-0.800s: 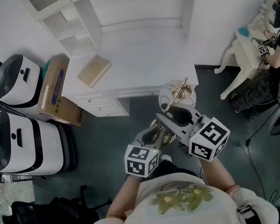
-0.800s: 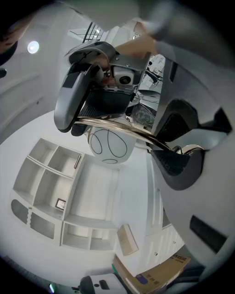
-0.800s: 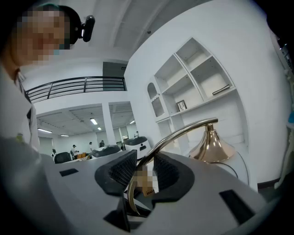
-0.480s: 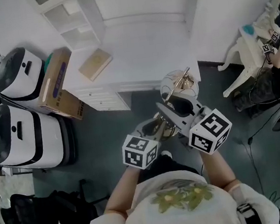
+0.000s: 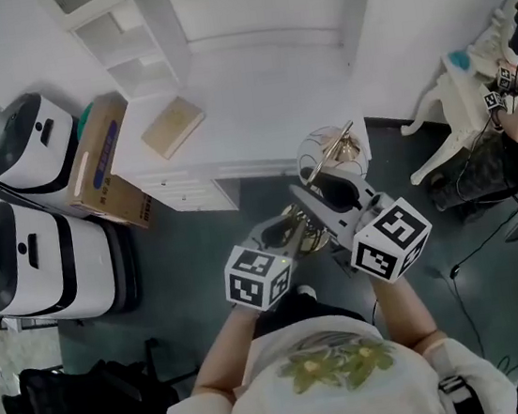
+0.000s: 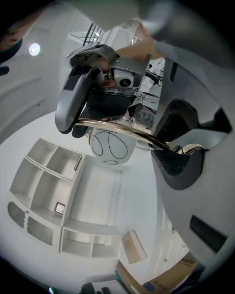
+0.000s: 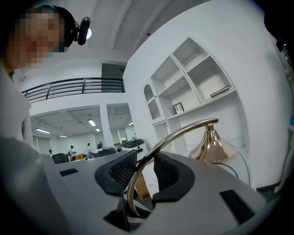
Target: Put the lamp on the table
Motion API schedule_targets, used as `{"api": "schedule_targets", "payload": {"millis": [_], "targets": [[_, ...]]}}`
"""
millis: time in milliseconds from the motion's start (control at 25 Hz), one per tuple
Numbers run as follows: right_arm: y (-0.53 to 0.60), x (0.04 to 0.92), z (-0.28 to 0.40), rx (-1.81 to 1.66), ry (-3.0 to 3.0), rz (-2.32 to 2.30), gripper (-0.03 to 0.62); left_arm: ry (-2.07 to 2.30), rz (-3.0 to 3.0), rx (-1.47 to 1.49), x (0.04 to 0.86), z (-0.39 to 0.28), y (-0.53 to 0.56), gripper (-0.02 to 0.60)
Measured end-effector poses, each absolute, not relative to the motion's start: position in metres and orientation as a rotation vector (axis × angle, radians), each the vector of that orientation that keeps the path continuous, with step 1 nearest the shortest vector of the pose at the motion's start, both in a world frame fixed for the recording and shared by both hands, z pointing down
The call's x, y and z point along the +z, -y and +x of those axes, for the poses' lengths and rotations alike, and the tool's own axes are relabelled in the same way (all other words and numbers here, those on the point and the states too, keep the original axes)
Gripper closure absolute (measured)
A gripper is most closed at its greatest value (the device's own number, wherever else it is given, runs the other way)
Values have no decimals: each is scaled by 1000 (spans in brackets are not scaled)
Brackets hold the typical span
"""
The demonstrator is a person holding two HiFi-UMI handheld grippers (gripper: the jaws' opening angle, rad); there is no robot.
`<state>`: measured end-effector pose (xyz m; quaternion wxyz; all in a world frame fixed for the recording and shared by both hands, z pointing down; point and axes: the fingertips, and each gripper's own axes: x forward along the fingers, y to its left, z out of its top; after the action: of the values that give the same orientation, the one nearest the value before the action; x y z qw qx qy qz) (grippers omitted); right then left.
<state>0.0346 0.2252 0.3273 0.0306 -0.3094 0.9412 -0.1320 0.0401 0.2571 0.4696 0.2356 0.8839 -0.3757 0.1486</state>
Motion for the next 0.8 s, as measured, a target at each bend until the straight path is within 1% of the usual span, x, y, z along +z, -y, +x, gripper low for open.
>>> {"api": "schedule_targets", "payload": {"millis": [800], "targets": [[-96, 318, -11, -368, -2810, -1148, 464, 855, 2544, 485, 460, -10, -125, 509]]}}
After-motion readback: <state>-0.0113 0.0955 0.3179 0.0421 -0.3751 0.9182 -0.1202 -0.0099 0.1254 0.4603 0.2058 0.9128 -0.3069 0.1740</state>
